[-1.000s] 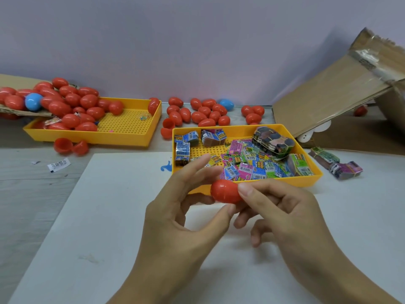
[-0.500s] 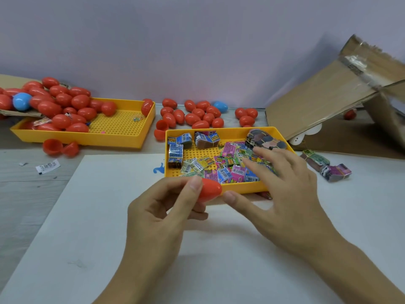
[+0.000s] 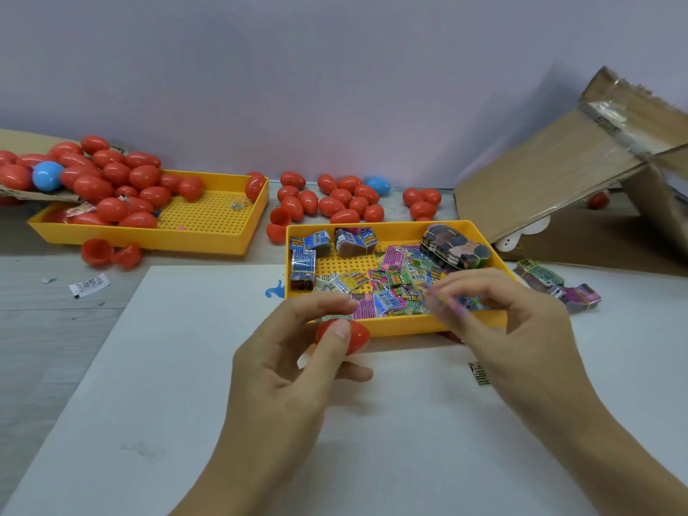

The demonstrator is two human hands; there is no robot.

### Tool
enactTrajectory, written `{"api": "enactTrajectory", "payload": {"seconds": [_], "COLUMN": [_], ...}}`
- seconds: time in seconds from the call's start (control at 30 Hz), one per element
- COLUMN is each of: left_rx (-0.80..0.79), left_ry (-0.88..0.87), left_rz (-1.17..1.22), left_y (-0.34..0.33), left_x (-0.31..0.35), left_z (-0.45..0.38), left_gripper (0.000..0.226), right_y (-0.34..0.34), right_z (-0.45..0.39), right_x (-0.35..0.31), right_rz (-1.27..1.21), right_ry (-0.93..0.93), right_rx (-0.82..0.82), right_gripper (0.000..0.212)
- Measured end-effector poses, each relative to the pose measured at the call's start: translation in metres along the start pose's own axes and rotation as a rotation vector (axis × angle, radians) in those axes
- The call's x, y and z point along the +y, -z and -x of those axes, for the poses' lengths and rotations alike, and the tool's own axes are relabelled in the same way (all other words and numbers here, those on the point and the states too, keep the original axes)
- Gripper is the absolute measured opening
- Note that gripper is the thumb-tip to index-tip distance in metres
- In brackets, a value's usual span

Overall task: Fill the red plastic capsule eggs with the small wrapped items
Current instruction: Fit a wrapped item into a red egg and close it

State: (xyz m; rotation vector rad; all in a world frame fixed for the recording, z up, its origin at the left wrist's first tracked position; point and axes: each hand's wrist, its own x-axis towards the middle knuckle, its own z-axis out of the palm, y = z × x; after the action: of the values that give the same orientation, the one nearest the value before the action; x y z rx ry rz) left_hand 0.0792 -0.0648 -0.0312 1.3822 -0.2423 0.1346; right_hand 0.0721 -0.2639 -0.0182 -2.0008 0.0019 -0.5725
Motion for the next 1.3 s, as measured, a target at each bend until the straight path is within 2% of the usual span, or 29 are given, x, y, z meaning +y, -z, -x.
{"api": "enactTrajectory", "payload": {"seconds": [0.07, 0.17, 0.3, 0.4, 0.47, 0.53, 0.6, 0.67, 0.7, 0.8, 0.87, 0.93, 1.03, 1.1, 1.2, 1.3], "left_rx": [-0.059, -0.136, -0.232, -0.238, -0.201, -0.154, -0.104, -0.066, -0.059, -0.063, -0.07, -0.087, -0.171, -0.21, -0.22, -0.215], "left_ry": [-0.02, 0.013, 0.042, -0.013, -0.033, -0.038, -0.038, -0.02, -0.011, -0.02, -0.034, -0.052, -0.173, -0.255, -0.289, -0.244], "left_rz": [-0.016, -0.006, -0.049, -0.138, -0.138, -0.111, -0.077, -0.043, -0.04, -0.073, -0.094, -0.129, -0.192, -0.224, -0.25, -0.231], "left_y": [-0.001, -0.002, -0.001, -0.002, -0.004, -0.004, -0.004, -0.003, -0.003, -0.002, -0.001, 0.0, -0.002, -0.005, -0.006, -0.005], "left_x": [-0.001, -0.003, -0.003, -0.003, -0.004, -0.004, -0.003, 0.001, 0.002, 0.002, 0.002, 0.001, 0.003, 0.002, 0.001, 0.002], "left_z": [0.002, 0.005, 0.006, 0.007, 0.006, 0.005, 0.004, 0.002, 0.002, 0.002, 0.002, 0.003, 0.005, 0.007, 0.008, 0.008], "left_gripper": [0.029, 0.037, 0.025, 0.032, 0.019, 0.009, 0.009, 0.008, 0.009, 0.012, 0.009, 0.009, 0.007, 0.007, 0.007, 0.007], "right_y": [-0.001, -0.004, -0.008, -0.008, -0.008, -0.007, -0.004, -0.001, 0.0, 0.001, 0.001, 0.002, -0.001, -0.006, -0.006, -0.005], "right_z": [0.004, 0.012, 0.018, 0.018, 0.017, 0.017, 0.015, 0.014, 0.014, 0.019, 0.022, 0.023, 0.024, 0.024, 0.023, 0.024], "right_x": [-0.008, -0.019, -0.022, -0.023, -0.023, -0.023, -0.02, -0.019, -0.02, -0.022, -0.028, -0.032, -0.033, -0.032, -0.032, -0.033], "right_rz": [-0.114, -0.248, -0.29, -0.272, -0.227, -0.201, -0.122, -0.023, 0.037, 0.217, 0.262, 0.149, -0.107, -0.125, -0.168, -0.183], "right_ry": [-0.049, -0.087, -0.171, -0.2, -0.212, -0.246, -0.276, -0.277, -0.247, -0.08, 0.055, 0.08, -0.076, -0.156, -0.194, -0.148], "right_rx": [-0.021, -0.207, -0.451, -0.477, -0.498, -0.488, -0.463, -0.428, -0.402, -0.245, -0.126, -0.094, -0.227, -0.305, -0.335, -0.308], "right_gripper": [0.019, 0.021, 0.027, 0.025, 0.022, 0.021, 0.019, 0.005, 0.005, 0.031, 0.041, 0.04, 0.037, 0.038, 0.03, 0.008]}}
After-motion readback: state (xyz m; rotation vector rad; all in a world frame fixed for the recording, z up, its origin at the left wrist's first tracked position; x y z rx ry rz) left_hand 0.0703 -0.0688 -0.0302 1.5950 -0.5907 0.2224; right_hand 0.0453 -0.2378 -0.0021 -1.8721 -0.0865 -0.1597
